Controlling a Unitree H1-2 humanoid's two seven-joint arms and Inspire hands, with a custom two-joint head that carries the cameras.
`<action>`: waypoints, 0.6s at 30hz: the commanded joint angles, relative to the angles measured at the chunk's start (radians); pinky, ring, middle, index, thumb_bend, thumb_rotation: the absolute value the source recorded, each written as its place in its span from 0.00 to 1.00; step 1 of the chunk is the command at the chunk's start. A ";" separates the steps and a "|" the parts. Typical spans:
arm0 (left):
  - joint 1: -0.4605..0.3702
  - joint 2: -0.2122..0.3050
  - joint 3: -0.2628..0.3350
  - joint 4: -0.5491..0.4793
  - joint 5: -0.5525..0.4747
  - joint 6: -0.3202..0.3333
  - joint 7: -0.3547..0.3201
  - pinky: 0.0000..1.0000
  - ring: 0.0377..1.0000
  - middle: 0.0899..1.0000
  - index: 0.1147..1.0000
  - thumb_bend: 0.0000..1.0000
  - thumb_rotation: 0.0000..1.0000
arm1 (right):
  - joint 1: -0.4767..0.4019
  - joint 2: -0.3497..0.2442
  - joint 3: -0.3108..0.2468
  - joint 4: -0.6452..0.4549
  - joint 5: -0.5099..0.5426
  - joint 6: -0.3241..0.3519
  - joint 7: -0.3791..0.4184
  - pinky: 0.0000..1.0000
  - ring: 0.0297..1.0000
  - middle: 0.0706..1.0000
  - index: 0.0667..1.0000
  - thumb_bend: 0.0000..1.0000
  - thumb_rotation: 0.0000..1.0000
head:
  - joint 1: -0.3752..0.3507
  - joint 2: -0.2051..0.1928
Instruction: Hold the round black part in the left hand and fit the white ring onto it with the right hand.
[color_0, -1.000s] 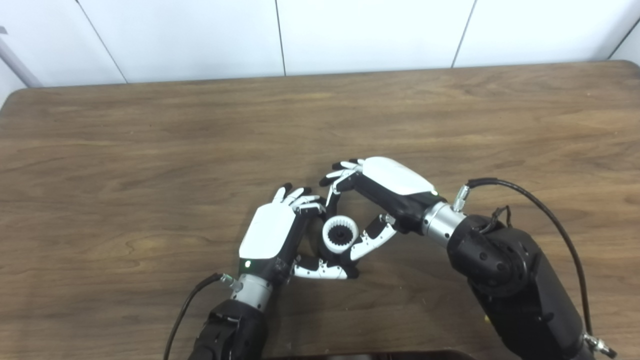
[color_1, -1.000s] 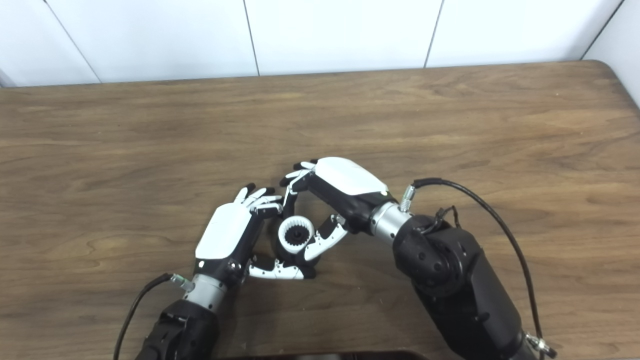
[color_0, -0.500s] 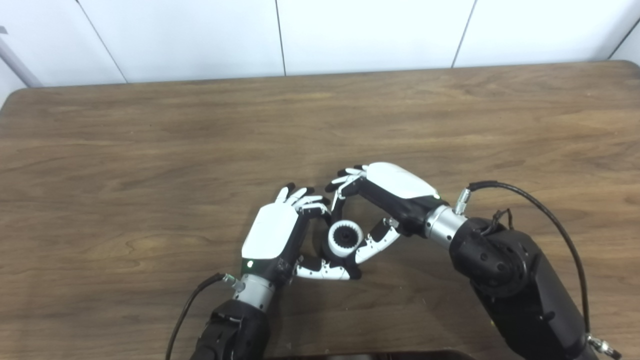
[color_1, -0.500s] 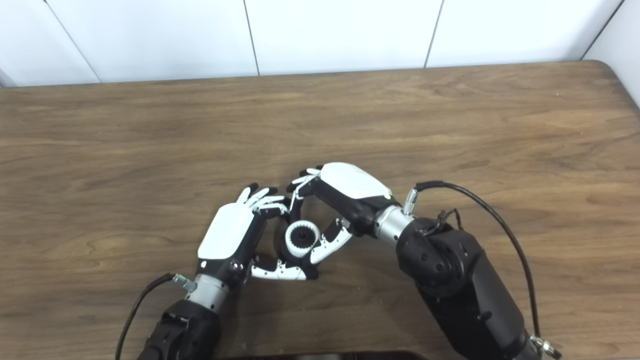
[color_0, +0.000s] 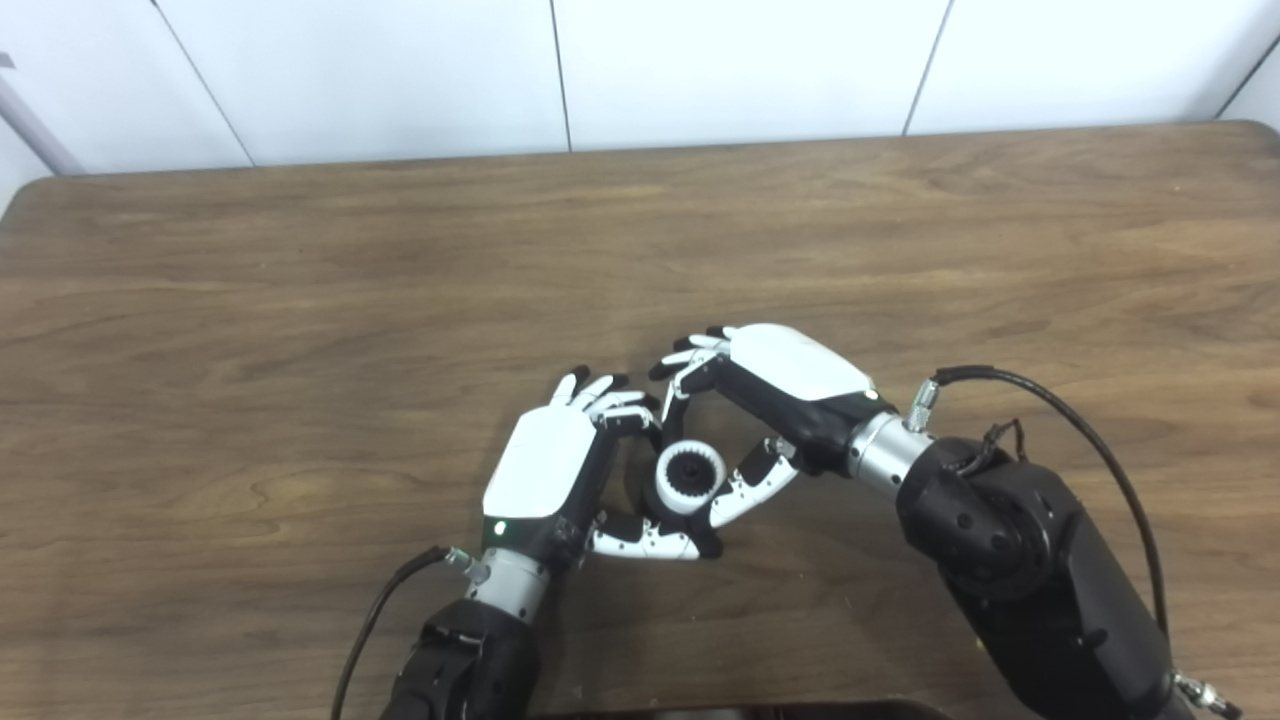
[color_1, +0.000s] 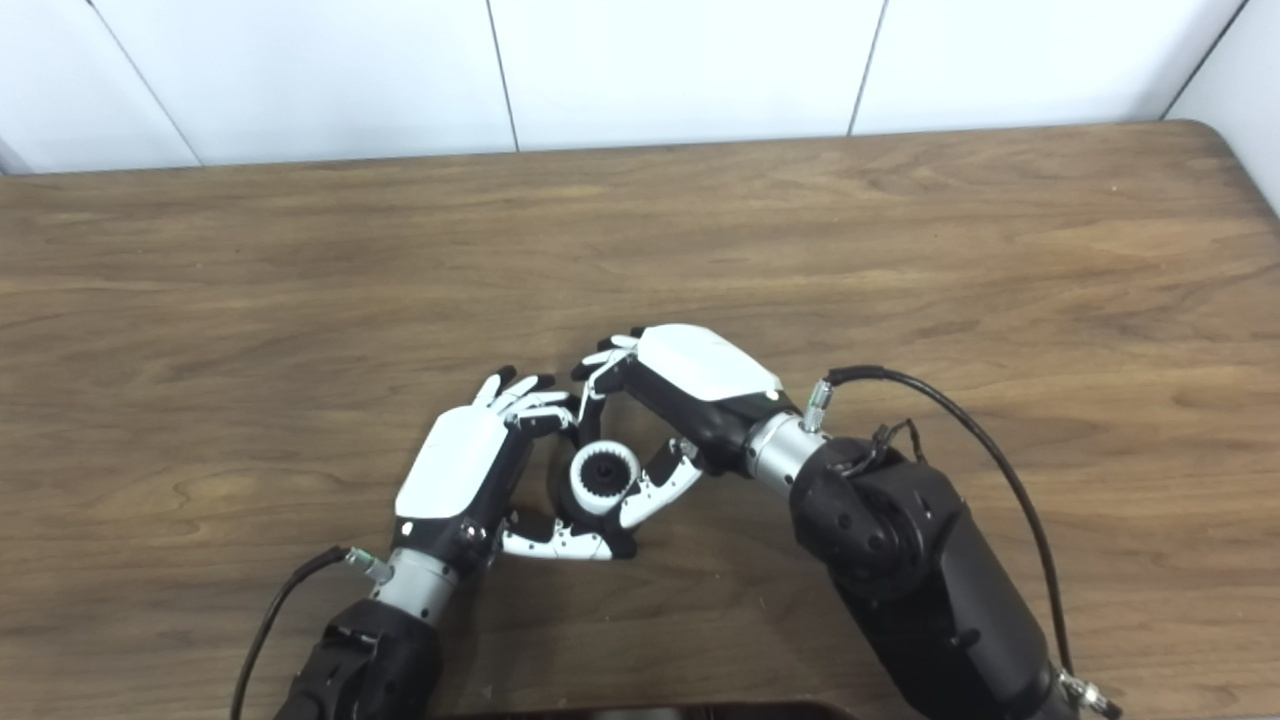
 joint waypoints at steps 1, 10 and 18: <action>-0.014 -0.006 0.001 -0.036 0.016 0.000 0.018 1.00 0.91 0.77 0.42 0.52 0.06 | -0.018 -0.007 -0.005 -0.038 -0.020 -0.012 0.003 1.00 0.95 0.87 0.46 0.52 0.15 | 0.000 0.001; -0.015 -0.003 0.002 -0.035 0.015 -0.002 0.018 1.00 0.91 0.77 0.42 0.52 0.06 | -0.018 -0.003 -0.017 -0.038 -0.020 -0.017 0.012 1.00 0.98 0.90 0.60 1.00 0.26 | -0.001 0.002; -0.016 -0.002 0.002 -0.035 0.014 -0.003 0.019 1.00 0.91 0.77 0.42 0.52 0.05 | -0.019 -0.003 -0.020 -0.040 -0.030 -0.007 0.023 1.00 0.98 0.90 0.57 1.00 0.23 | -0.003 0.003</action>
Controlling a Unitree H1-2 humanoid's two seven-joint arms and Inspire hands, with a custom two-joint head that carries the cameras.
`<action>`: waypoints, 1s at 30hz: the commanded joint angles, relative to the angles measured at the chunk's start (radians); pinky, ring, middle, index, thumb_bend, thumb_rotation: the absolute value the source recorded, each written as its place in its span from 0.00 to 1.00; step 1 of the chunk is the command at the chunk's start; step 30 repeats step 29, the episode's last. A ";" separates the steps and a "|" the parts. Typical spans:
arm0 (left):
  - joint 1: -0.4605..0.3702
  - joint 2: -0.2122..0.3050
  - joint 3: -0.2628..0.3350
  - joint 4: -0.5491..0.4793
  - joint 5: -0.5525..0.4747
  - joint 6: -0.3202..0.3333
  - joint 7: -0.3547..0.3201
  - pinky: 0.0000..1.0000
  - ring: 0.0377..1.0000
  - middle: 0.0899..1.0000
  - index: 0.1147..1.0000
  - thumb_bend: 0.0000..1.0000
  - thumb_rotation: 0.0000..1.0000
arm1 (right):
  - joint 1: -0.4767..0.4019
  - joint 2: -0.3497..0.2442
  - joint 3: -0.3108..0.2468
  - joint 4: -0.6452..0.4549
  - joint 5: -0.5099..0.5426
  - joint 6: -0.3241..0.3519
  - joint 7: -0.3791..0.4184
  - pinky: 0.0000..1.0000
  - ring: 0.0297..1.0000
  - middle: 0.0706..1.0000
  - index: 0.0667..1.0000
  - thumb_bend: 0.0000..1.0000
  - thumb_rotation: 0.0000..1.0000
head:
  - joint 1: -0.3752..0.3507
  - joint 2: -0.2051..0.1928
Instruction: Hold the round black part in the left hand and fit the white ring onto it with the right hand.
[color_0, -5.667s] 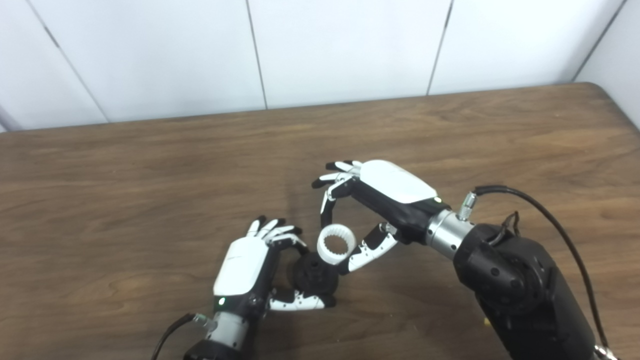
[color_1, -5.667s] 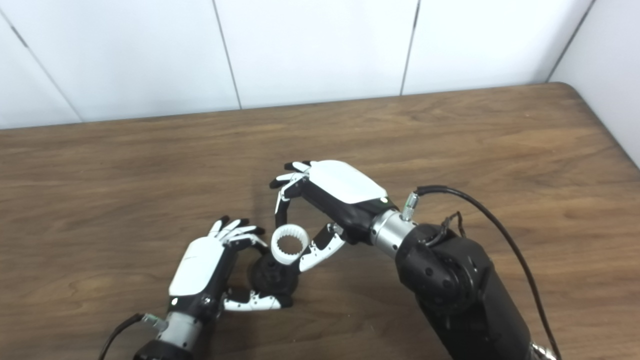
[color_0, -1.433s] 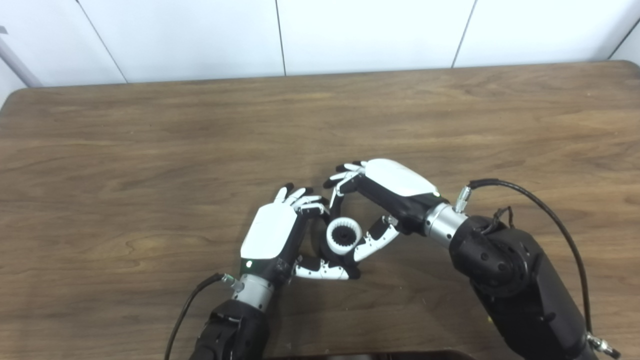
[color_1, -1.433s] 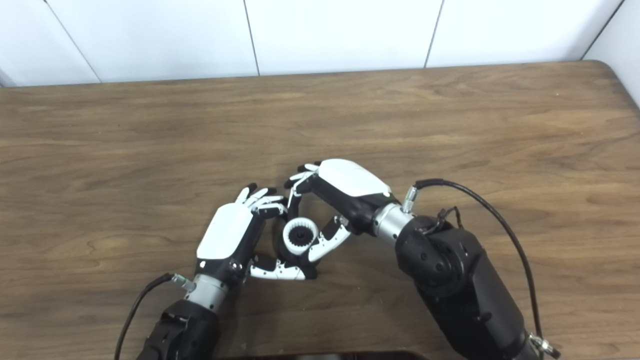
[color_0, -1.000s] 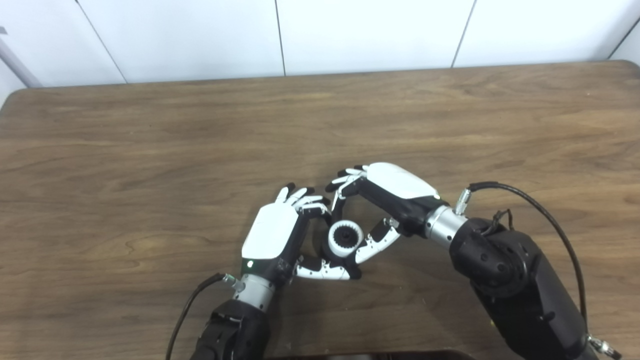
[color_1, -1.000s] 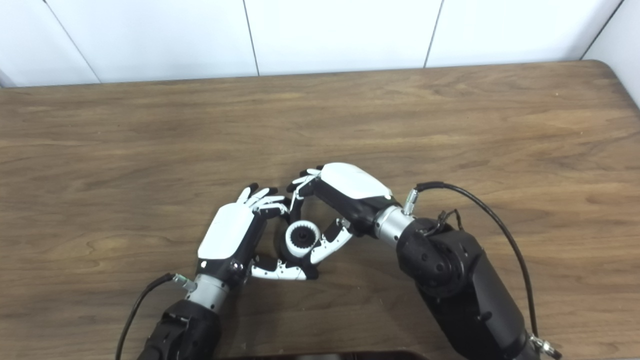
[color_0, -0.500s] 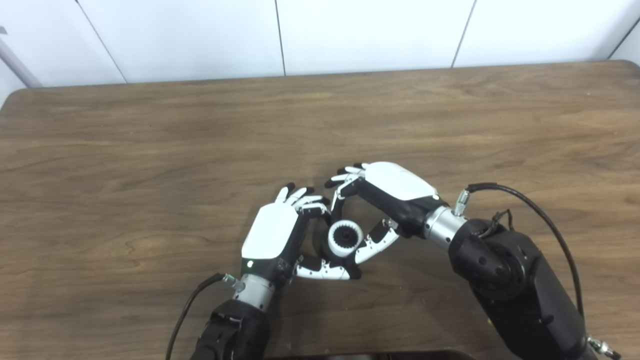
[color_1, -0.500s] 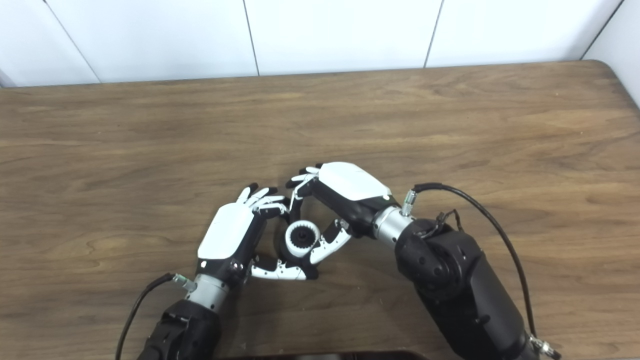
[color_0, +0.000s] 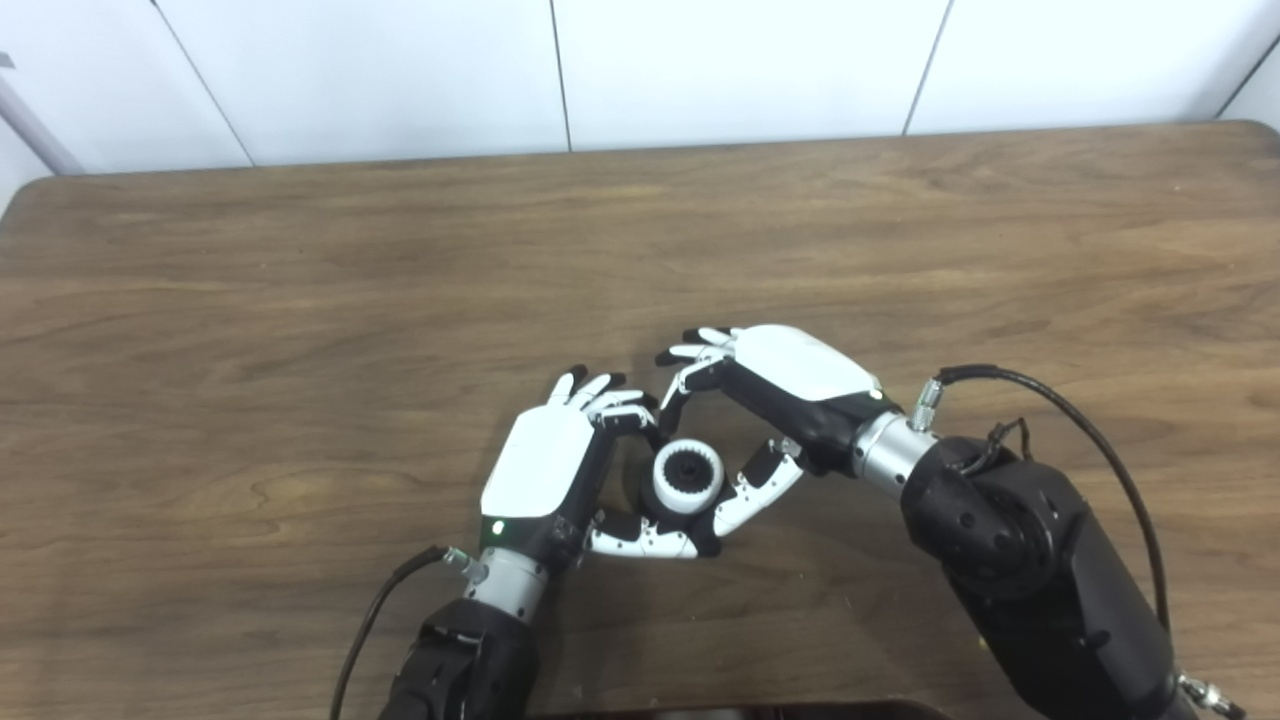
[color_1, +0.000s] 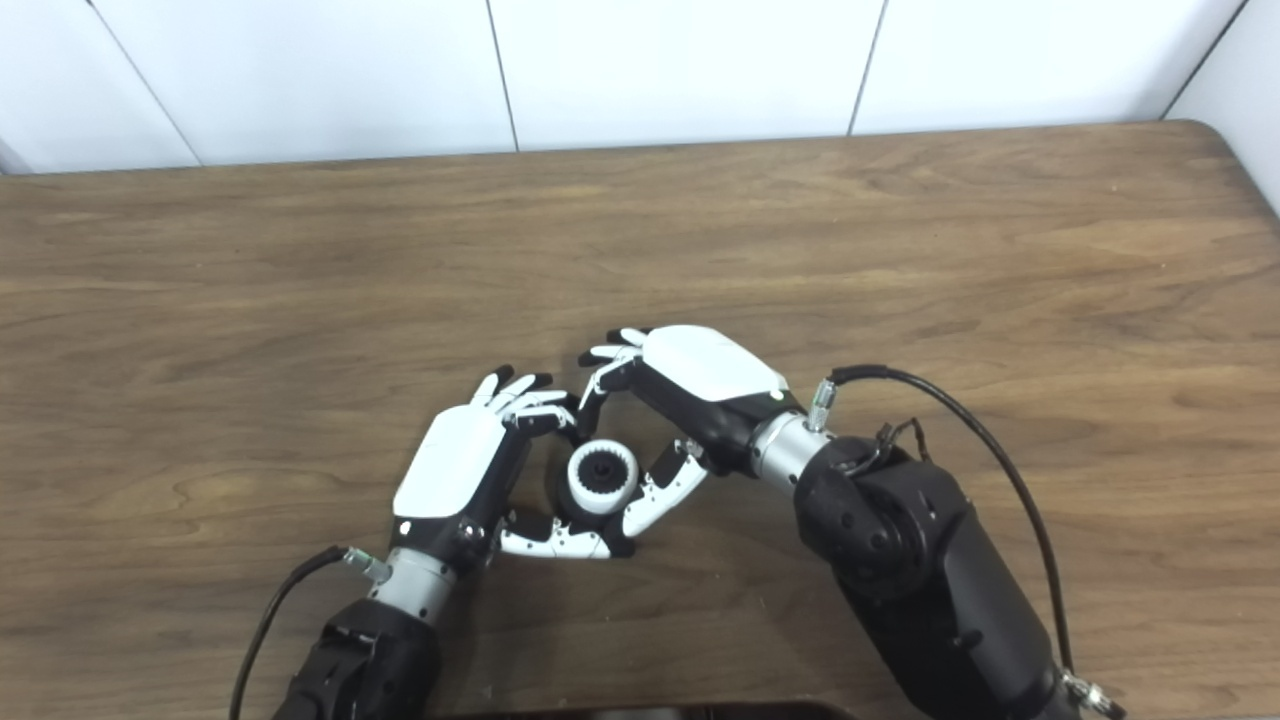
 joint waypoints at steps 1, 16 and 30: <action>-0.016 -0.003 0.000 -0.032 0.013 -0.005 0.020 1.00 0.91 0.77 0.42 0.52 0.05 | -0.019 -0.001 -0.012 -0.039 -0.004 -0.006 -0.001 1.00 0.98 0.90 0.57 1.00 0.23 | 0.002 0.001; -0.015 0.000 0.005 -0.034 0.010 -0.006 0.019 1.00 0.90 0.77 0.42 0.52 0.06 | -0.002 -0.027 -0.082 -0.049 0.051 -0.027 -0.036 1.00 0.99 0.89 0.56 0.97 0.21 | -0.005 -0.003; -0.012 0.007 0.012 -0.037 0.010 0.001 0.006 1.00 0.90 0.77 0.42 0.52 0.06 | -0.004 -0.059 -0.177 -0.073 0.077 0.012 -0.028 1.00 0.99 0.90 0.61 0.97 0.25 | -0.013 -0.006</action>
